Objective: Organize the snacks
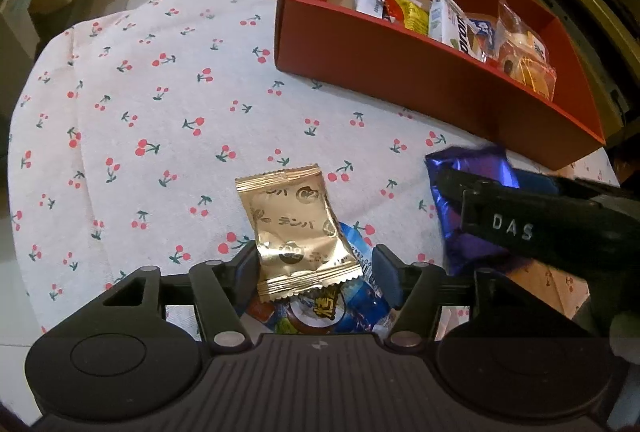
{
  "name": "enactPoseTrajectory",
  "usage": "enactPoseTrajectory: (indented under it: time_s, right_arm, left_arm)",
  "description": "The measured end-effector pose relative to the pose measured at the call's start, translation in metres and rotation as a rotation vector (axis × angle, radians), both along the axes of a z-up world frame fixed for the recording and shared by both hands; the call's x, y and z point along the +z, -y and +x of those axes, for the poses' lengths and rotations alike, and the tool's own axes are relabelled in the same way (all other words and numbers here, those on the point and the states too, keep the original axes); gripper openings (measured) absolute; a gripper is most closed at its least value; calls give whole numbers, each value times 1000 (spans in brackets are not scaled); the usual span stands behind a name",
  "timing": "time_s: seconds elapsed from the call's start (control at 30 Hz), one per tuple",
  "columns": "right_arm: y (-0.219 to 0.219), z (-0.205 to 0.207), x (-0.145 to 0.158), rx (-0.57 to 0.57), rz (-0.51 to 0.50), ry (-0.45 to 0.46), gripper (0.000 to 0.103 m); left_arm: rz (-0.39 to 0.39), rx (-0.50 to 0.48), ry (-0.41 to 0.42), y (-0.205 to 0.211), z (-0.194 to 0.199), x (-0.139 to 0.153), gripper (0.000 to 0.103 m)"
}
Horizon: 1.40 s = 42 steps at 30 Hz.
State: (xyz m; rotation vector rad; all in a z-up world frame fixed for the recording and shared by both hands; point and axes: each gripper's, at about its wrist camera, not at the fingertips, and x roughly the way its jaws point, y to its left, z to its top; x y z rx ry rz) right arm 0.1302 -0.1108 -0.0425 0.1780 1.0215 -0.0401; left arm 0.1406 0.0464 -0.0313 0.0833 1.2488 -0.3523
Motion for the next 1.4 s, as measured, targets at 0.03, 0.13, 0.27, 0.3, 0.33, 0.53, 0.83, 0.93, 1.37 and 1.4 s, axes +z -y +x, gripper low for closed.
enactPoseTrajectory:
  time_s: [0.03,0.13,0.27,0.3,0.33,0.53,0.83,0.93,1.37,1.4]
  right_arm:
    - [1,-2,0,18,0,2,60]
    - [13,-8,2,49,11,-13,59]
    - [35,-23,8,49,46,-7,45]
    - [40,-25,12,43,66,-6,45]
    - [45,-27,15,42,78,-7,45]
    - [55,-30,6,3,172,-48,53]
    - [33,-52,-1,102,108,-119,86]
    - [21,-59,-2,154,1,-101,76]
    - [54,-63,10,131,108,-62,35]
    - [55,-63,11,123,120,-62,40]
  left_arm:
    - [1,-3,1,0,-1,0,68]
    - [-3,1,-3,-1,-2,0,68]
    - [-7,22,-8,-4,-1,1,66]
    - [-7,26,-8,-4,-1,1,65]
    - [-6,29,-8,-3,-1,1,65]
    - [0,45,-4,2,0,2,69]
    - [2,18,-10,3,-1,0,72]
    - [5,9,-11,4,-4,-1,73]
    - [11,41,-1,3,-2,3,63]
    - [10,42,-1,2,-2,3,63]
